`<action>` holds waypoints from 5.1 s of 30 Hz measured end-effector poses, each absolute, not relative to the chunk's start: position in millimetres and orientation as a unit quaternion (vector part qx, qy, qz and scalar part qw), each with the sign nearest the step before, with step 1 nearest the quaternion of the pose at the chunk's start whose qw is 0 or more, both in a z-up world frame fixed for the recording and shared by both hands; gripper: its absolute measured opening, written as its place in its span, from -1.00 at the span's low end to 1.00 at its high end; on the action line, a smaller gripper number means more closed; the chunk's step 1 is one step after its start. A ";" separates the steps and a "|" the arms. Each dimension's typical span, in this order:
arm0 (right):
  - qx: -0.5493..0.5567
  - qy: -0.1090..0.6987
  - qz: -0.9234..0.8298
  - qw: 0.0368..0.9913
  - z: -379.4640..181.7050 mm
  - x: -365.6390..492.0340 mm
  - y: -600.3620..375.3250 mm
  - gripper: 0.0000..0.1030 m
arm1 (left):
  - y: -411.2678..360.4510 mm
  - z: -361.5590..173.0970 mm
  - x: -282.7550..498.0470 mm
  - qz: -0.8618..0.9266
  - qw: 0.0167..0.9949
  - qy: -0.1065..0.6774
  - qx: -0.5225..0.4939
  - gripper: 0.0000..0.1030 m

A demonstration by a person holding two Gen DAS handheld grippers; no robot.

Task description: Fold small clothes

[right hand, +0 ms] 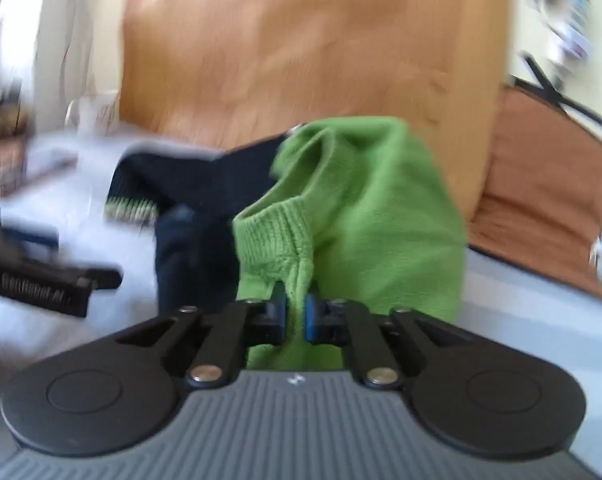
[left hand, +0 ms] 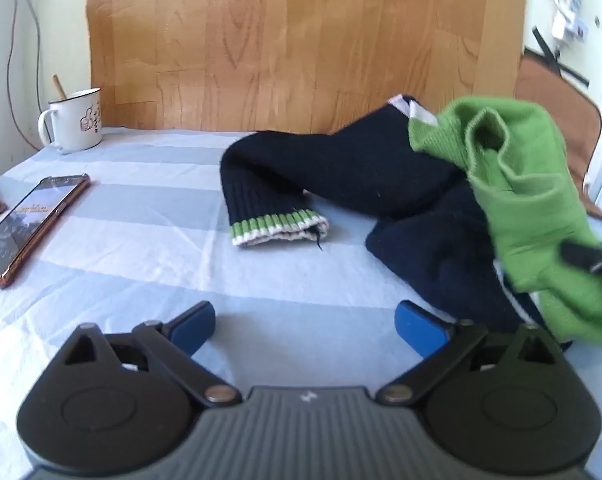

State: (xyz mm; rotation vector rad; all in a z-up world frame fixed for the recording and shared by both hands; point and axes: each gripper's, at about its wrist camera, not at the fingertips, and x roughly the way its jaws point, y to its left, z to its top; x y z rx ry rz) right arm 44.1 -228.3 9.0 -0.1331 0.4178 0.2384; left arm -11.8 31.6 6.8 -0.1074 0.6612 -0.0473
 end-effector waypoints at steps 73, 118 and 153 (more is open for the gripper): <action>0.127 0.305 0.095 0.939 29.2 188.3 -334.1 -0.21 | -43.0 23.6 157.7 0.037 0.945 0.262 0.191 -0.49; 0.001 0.307 0.123 0.944 26.8 53.3 -323.6 -0.31 | 100.5 35.7 105.7 -0.047 0.891 0.448 -0.059 0.06; 0.180 0.377 0.192 0.888 -15.3 -101.0 -335.1 0.00 | 102.4 32.9 -68.0 -0.145 0.874 0.458 -0.079 -0.21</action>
